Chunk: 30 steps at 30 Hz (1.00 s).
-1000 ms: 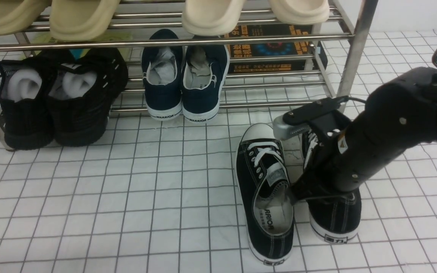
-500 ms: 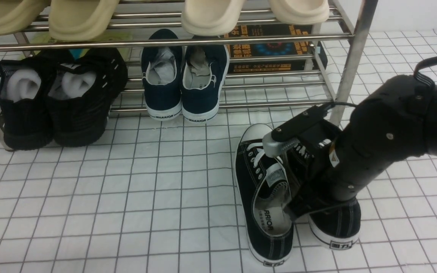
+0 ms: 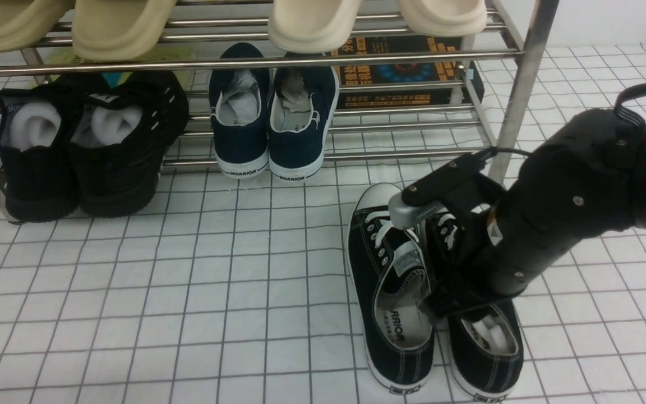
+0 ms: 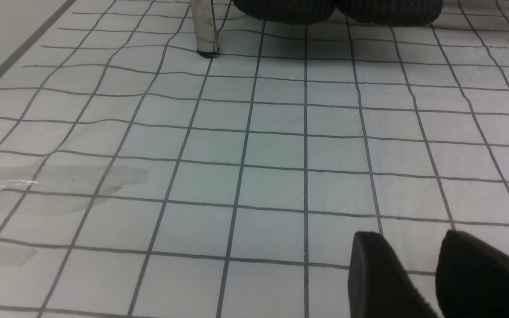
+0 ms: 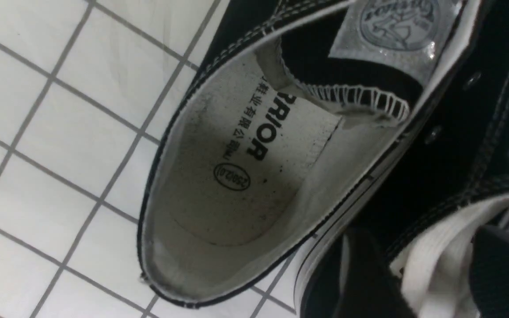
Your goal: Take the shoes off the shelf with your hand from the white checkered tablecloth.
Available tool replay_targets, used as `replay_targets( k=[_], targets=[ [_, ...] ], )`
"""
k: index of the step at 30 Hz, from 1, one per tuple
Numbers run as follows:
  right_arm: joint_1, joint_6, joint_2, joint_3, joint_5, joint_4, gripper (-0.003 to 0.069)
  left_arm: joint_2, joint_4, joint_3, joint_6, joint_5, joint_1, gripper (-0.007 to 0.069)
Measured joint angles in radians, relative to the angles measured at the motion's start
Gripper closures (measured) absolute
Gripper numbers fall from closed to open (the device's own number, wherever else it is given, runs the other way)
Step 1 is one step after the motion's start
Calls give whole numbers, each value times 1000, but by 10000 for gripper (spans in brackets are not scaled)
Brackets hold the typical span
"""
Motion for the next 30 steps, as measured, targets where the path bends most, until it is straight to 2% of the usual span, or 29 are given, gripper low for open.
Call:
replay_targets(
  k=[3, 6, 8, 12, 15, 17, 19, 21, 25, 26, 28, 30],
  targets=[
    [0, 4, -22, -33, 74, 3, 200, 0, 0, 0, 0, 0, 0, 384],
    [0, 16, -58, -63, 140, 1, 208, 0, 0, 0, 0, 0, 0, 384],
    [0, 19, -105, -77, 193, -9, 244, 0, 0, 0, 0, 0, 0, 384],
    [0, 22, -281, -70, 360, -20, 456, 0, 0, 0, 0, 0, 0, 384],
    [0, 37, -419, -7, 390, -14, 605, 0, 0, 0, 0, 0, 0, 384],
    [0, 49, -544, 55, 385, -12, 659, 0, 0, 0, 0, 0, 0, 384],
    [0, 52, -641, 123, 347, -12, 673, 0, 0, 0, 0, 0, 0, 384],
    [0, 52, -817, 233, 241, -12, 674, 0, 0, 0, 0, 0, 0, 384],
    [0, 52, -1106, 484, -96, -7, 674, 0, 0, 0, 0, 0, 0, 384],
    [0, 52, -1116, 496, -112, -6, 674, 0, 0, 0, 0, 0, 0, 384],
    [0, 52, -1218, 629, -289, -9, 674, 0, 0, 0, 0, 0, 0, 384],
    [0, 52, -1243, 692, -371, -14, 673, 0, 0, 0, 0, 0, 0, 384]
  ],
)
